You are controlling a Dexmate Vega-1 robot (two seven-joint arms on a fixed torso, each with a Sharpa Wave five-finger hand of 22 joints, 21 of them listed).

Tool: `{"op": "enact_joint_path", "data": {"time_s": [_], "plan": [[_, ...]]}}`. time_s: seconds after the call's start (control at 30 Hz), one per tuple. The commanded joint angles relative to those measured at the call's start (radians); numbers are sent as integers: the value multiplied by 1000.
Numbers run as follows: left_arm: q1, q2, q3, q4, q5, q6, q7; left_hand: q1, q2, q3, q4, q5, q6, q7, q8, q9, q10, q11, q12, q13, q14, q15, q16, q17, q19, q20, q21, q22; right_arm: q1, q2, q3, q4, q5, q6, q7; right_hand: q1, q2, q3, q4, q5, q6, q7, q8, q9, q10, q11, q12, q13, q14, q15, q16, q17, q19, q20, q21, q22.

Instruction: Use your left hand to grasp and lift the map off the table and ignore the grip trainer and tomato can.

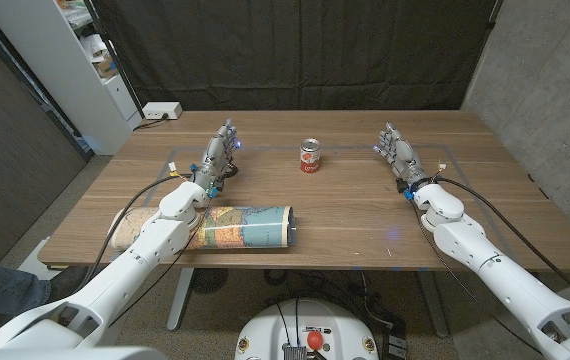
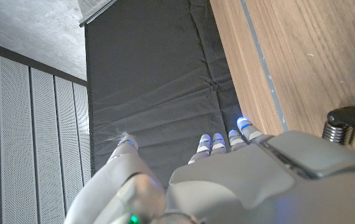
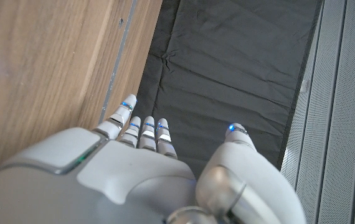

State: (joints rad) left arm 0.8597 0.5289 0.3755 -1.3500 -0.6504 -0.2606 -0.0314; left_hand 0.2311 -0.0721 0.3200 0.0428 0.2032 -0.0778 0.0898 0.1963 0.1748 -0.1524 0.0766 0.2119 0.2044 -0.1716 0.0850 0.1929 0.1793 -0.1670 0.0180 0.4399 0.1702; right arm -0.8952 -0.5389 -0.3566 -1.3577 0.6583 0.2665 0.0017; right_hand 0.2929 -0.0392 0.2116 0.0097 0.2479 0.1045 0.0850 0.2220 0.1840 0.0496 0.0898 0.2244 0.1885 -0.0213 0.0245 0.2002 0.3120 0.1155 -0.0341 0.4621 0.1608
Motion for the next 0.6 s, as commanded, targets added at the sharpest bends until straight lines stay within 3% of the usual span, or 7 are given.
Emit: {"op": "enact_joint_path", "data": {"time_s": [0.03,0.6], "plan": [[14,19,2,-50,8,6,2,8,5,8,-3,4,13,9,8,4,7,-3,10,-1,-18,2,10,3,-134,7,-3,1,-16,-10,13,-17,-1,23,-1,6,2,4,1,5,12,2,1,5,8,3,0,3,7,2,7,1,10,-6,-4,5],[80,68,-13,-173,45,16,66,16,15,12,-10,1,26,18,7,4,16,-1,12,-4,-2,7,12,3,-126,18,-13,2,2,0,12,9,10,34,24,3,2,1,1,6,20,0,0,6,18,4,-1,3,13,2,9,-5,15,-3,-12,5]]}}
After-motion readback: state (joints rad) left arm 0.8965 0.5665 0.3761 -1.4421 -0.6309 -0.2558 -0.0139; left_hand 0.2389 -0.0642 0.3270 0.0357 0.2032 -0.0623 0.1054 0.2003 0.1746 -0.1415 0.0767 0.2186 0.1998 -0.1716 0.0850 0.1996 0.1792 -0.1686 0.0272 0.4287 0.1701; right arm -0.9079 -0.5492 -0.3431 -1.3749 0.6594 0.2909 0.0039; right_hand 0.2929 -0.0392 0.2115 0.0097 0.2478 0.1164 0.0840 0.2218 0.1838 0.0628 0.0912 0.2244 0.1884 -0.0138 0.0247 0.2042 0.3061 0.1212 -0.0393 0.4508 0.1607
